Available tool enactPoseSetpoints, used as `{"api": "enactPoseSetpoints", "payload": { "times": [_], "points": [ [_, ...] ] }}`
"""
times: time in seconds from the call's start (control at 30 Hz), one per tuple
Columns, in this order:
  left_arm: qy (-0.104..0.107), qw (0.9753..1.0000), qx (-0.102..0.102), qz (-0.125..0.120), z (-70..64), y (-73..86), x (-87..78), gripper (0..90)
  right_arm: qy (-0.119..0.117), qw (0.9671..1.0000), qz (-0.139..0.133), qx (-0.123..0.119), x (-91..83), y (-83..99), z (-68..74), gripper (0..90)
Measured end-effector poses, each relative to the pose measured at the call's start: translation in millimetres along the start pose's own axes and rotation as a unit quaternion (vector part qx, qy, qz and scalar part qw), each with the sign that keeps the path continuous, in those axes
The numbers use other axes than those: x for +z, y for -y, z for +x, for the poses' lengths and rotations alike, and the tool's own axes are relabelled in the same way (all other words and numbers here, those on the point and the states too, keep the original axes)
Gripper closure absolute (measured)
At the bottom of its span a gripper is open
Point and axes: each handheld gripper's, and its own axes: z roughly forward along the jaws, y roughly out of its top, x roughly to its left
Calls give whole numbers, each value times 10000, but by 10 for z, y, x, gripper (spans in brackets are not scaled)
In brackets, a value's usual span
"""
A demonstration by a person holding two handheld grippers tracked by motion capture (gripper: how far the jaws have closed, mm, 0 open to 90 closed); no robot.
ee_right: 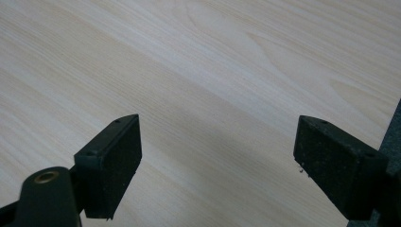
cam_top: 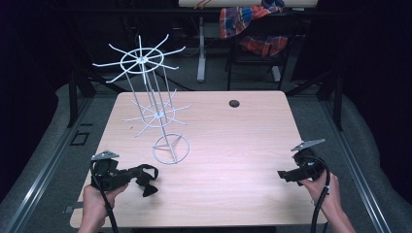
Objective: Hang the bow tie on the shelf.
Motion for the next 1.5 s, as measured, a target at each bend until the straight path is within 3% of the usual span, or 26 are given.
{"api": "enactPoseSetpoints", "payload": {
  "times": [0.6,1.03,1.5],
  "points": [
    [-218,9981,-146,-551,93,-239,-264,862,14,10000,9,15,-4,1,1,158],
    [-281,9954,-23,-916,20,-438,-450,862,5,10000,43,25,-6,3,-5,159],
    [-254,9943,167,-1020,-92,-573,-569,863,-10,10000,68,29,-2,3,-9,158]
  ]
}}
